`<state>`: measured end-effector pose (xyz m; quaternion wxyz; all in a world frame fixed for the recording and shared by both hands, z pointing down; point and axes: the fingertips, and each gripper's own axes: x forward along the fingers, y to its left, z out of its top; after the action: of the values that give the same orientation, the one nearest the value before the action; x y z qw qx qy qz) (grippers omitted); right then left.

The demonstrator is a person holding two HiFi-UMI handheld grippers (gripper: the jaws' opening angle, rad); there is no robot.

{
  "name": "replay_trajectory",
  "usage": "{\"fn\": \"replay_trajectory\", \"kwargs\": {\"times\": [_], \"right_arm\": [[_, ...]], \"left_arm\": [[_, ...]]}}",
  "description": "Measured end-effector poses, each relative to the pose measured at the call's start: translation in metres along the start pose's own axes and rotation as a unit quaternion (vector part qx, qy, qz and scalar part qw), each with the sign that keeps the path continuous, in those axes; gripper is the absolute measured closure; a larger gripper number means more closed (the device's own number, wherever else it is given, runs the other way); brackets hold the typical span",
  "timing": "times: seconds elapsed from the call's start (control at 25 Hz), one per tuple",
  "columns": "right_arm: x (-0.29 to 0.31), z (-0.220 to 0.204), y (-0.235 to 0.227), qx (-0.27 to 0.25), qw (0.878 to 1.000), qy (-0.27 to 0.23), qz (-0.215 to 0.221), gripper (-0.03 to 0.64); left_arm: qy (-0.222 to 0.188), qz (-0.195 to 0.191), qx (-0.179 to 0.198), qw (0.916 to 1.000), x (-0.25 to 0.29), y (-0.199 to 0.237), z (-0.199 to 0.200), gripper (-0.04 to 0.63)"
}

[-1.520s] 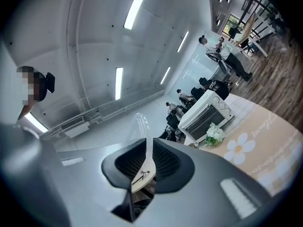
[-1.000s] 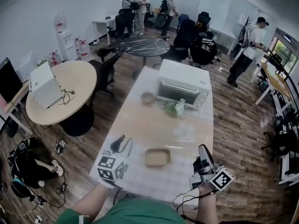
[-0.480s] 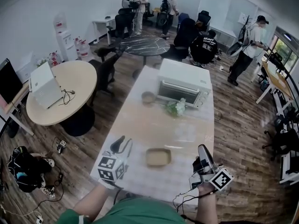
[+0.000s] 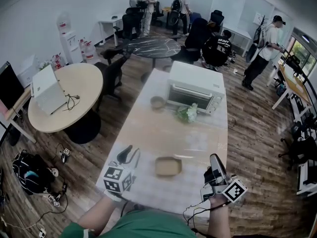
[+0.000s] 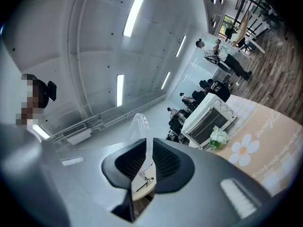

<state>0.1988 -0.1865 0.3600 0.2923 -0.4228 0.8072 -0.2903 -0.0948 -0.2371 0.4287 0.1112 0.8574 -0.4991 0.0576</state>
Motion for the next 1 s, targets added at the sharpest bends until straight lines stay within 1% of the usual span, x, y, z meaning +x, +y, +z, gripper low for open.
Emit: {"fn": "replay_trajectory", "kwargs": {"times": [0.32,0.56,1.0], "right_arm": [[-0.002,0.002,0.001,0.007,1.000,-0.006,0.003,0.574],[-0.003,0.002,0.003,0.000,1.000,-0.008,0.008,0.574],[-0.015,0.006,0.002,-0.001,1.000,-0.013,0.002,0.574]], "left_arm": [[0.001,-0.003,0.000,1.0000,0.000,-0.004,0.000,0.469],[0.002,-0.007,0.002,1.0000,0.003,-0.006,0.000,0.469],[0.007,-0.016,0.003,0.9998,0.006,-0.019,-0.004,0.471]]}}
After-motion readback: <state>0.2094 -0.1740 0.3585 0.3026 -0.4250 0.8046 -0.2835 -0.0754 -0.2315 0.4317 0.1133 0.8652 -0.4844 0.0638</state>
